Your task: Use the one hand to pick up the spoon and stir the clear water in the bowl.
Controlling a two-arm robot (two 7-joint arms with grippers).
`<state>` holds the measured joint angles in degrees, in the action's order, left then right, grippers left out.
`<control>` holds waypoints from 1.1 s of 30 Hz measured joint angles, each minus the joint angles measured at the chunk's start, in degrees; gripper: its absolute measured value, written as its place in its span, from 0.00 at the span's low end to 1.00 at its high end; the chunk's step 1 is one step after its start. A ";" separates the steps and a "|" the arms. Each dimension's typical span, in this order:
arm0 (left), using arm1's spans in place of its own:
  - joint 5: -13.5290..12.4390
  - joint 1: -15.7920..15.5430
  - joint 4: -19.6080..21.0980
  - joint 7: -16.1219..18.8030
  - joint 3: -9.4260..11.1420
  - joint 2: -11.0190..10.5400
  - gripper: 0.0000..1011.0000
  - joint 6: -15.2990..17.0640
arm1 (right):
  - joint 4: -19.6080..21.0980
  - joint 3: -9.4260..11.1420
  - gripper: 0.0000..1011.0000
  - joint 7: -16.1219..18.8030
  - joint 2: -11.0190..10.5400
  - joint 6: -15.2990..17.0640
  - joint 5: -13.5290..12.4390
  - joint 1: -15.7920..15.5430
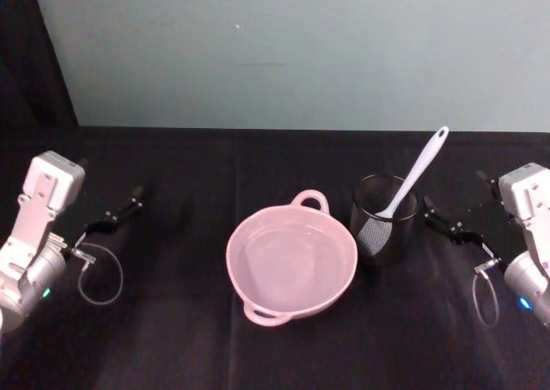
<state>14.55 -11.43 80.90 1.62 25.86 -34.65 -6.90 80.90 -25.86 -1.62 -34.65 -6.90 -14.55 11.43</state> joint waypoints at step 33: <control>0.00 0.00 0.00 0.00 0.00 0.00 0.99 0.00 | 3.85 12.45 0.99 20.01 4.25 8.56 -28.35 -3.40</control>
<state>14.55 -11.44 80.90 1.62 25.86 -34.65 -6.91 84.75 -13.41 18.39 -30.40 1.65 -42.90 8.03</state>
